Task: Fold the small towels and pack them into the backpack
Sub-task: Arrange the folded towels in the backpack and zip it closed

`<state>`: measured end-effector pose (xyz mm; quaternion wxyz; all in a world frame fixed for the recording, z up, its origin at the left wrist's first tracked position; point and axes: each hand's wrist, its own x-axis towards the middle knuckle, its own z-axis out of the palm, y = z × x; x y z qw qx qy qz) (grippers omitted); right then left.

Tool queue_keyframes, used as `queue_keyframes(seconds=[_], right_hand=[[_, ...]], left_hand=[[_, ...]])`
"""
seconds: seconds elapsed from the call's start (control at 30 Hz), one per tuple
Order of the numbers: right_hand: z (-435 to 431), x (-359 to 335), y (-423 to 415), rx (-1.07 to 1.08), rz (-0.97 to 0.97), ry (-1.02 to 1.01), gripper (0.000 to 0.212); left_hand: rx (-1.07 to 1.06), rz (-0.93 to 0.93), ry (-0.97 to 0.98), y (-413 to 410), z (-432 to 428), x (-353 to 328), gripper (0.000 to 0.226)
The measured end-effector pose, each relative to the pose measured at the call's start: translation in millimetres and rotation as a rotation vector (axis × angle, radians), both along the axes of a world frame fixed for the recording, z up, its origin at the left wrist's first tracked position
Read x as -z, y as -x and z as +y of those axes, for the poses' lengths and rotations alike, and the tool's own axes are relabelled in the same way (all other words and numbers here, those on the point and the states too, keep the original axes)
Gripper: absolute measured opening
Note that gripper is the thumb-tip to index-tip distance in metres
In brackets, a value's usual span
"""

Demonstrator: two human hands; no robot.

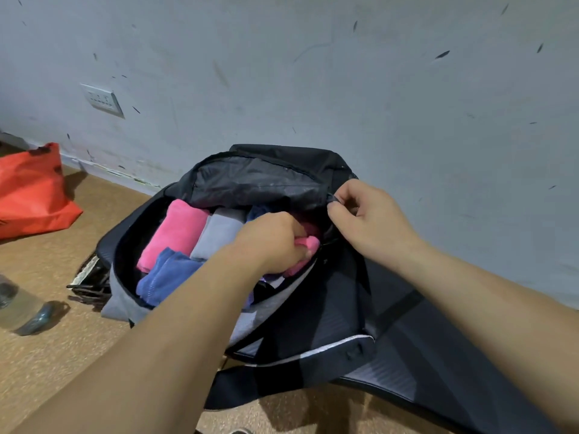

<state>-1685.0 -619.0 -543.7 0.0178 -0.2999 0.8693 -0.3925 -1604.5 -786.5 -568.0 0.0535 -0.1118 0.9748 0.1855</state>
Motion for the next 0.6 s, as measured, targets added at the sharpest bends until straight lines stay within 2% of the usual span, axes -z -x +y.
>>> queue_keyframes(seconds=[0.13, 0.2, 0.3, 0.43, 0.5, 0.6], right_hand=[[-2.3, 0.6, 1.7, 0.024, -0.024, 0.073, 0.015], [-3.9, 0.3, 1.4, 0.058, -0.027, 0.094, 0.015], [-4.7, 1.7, 4.2, 0.105, -0.029, 0.087, 0.015], [-3.8, 2.9, 6.5, 0.159, -0.049, 0.076, 0.015], [-5.7, 0.9, 3.8, 0.160, -0.045, 0.057, 0.013], [-7.8, 0.3, -3.0, 0.134, -0.004, 0.013, 0.009]], left_hand=[[-0.082, 0.151, 0.055, 10.3, 17.6, 9.7, 0.018], [-0.089, 0.211, 0.032, 13.5, 21.7, 20.2, 0.019], [-0.026, 0.196, -0.062, 15.2, 17.8, 30.2, 0.015], [-0.013, 0.249, -0.088, -1.3, 7.0, 10.0, 0.012], [-0.098, 0.286, 0.010, -15.6, -10.2, -0.1, 0.013], [-0.113, 0.136, 0.195, -40.5, -29.6, 1.7, 0.026]])
